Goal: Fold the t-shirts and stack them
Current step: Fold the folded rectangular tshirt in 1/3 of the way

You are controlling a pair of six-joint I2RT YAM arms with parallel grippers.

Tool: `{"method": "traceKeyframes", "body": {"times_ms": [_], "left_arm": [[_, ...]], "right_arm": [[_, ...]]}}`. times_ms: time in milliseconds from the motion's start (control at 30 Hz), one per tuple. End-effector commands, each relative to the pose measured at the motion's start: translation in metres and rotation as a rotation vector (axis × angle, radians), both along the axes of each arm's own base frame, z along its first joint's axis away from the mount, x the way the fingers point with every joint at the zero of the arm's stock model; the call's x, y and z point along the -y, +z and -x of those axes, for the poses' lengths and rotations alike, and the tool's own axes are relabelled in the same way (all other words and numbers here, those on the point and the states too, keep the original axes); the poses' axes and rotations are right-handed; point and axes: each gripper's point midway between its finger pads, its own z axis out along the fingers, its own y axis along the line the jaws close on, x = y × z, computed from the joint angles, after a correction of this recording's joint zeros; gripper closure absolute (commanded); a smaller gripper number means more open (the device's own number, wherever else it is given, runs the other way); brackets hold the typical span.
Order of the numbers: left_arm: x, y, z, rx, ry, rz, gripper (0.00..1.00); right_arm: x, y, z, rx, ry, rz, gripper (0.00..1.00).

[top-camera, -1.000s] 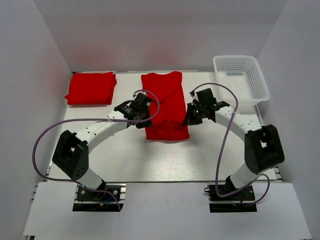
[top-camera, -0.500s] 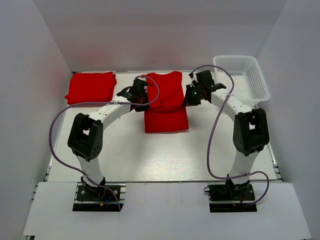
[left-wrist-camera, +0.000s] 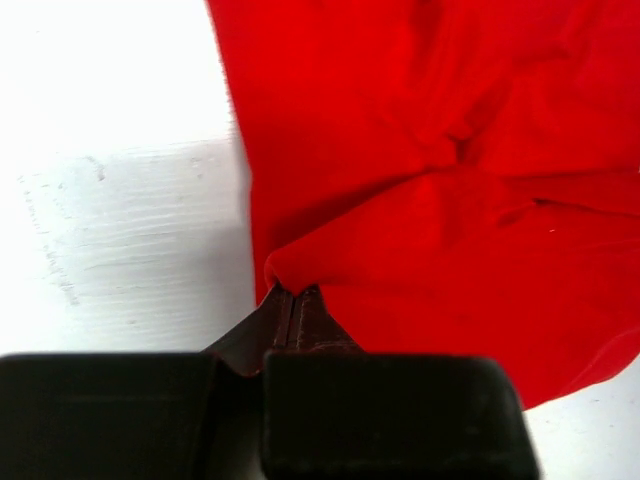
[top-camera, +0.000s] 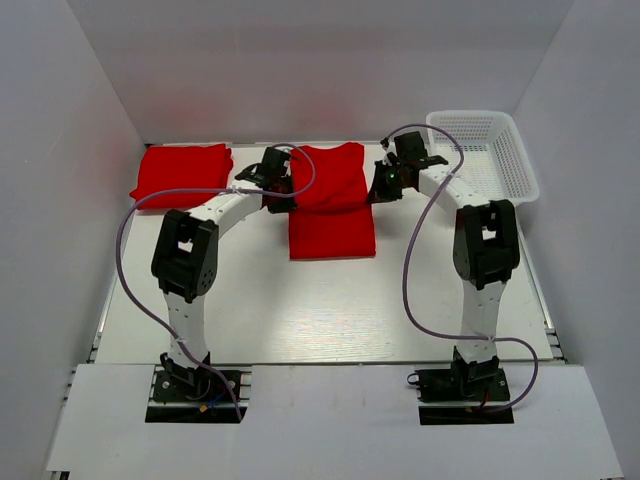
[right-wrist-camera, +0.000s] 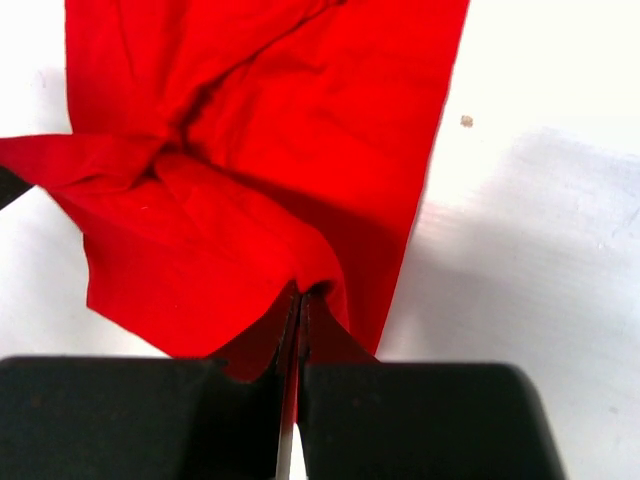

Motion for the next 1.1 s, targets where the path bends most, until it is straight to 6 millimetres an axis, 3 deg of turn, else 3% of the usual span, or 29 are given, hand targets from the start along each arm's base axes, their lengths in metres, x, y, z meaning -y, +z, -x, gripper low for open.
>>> {"method": "traceKeyframes", "body": {"times_ms": [0, 33, 133, 267, 367, 467, 500, 533, 567, 600, 633, 667, 700, 733, 767, 833, 900, 933, 1000, 1033, 1067], "left_arm": [[-0.005, 0.024, -0.009, 0.044, 0.003, 0.029, 1.0], [-0.011, 0.017, -0.007, 0.029, 0.014, 0.023, 1.0], [-0.009, 0.022, -0.01, 0.048, 0.002, 0.057, 1.0], [-0.005, 0.006, -0.014, 0.003, -0.014, 0.073, 1.0], [-0.006, -0.008, -0.018, -0.038, -0.002, 0.074, 1.0], [-0.006, -0.006, -0.031, -0.028, 0.026, 0.093, 1.0], [-0.006, -0.016, -0.032, -0.058, 0.038, 0.091, 1.0], [-0.01, -0.019, -0.036, -0.079, 0.071, 0.099, 0.82], [-0.014, -0.001, -0.055, -0.045, 0.1, 0.109, 0.74], [-0.02, -0.003, -0.053, -0.088, 0.119, 0.099, 0.64], [-0.022, -0.008, -0.059, -0.094, 0.135, 0.076, 0.46], [-0.027, 0.01, -0.074, -0.054, 0.161, 0.091, 0.35], [-0.033, 0.017, -0.08, -0.036, 0.174, 0.098, 0.15], [-0.037, 0.023, -0.087, -0.013, 0.175, 0.101, 0.0], [-0.045, 0.039, -0.095, 0.024, 0.189, 0.114, 0.0], [-0.049, 0.055, -0.097, 0.053, 0.164, 0.123, 0.0], [-0.049, 0.073, -0.09, 0.076, 0.146, 0.132, 0.0], [-0.05, 0.067, -0.083, 0.065, 0.146, 0.128, 0.0], [-0.049, 0.069, -0.072, 0.064, 0.113, 0.133, 0.0], [-0.051, 0.07, -0.057, 0.059, 0.106, 0.14, 0.0], [-0.051, 0.068, -0.049, 0.054, 0.088, 0.141, 0.0]], "right_arm": [[-0.003, 0.014, -0.016, 0.051, 0.026, -0.033, 1.0], [-0.002, 0.014, -0.017, 0.051, 0.025, -0.034, 1.0], [-0.004, 0.009, -0.02, 0.044, 0.034, -0.049, 1.0], [-0.008, -0.002, -0.024, 0.018, 0.037, -0.068, 1.0], [-0.009, -0.009, -0.033, 0.021, 0.019, -0.079, 1.0], [-0.015, -0.011, -0.048, 0.04, -0.011, -0.124, 1.0], [-0.015, -0.009, -0.055, 0.032, -0.063, -0.149, 0.96], [-0.016, -0.001, -0.071, 0.07, -0.078, -0.17, 0.8], [-0.018, 0.005, -0.081, 0.086, -0.116, -0.205, 0.73], [-0.021, 0.008, -0.088, 0.092, -0.124, -0.234, 0.69], [-0.017, 0.015, -0.103, 0.118, -0.16, -0.274, 0.61], [-0.019, 0.024, -0.113, 0.134, -0.183, -0.313, 0.36], [-0.021, 0.031, -0.115, 0.141, -0.167, -0.347, 0.1], [-0.022, 0.036, -0.12, 0.153, -0.177, -0.366, 0.1], [-0.023, 0.049, -0.122, 0.173, -0.167, -0.38, 0.1], [-0.022, 0.066, -0.118, 0.216, -0.124, -0.373, 0.1], [-0.02, 0.083, -0.109, 0.247, -0.104, -0.35, 0.1], [-0.016, 0.077, -0.103, 0.239, -0.097, -0.303, 0.1], [-0.007, 0.09, -0.084, 0.266, -0.052, -0.239, 0.1], [-0.002, 0.073, -0.072, 0.232, -0.056, -0.201, 0.1], [0.004, 0.07, -0.054, 0.227, -0.038, -0.172, 0.1]]}}
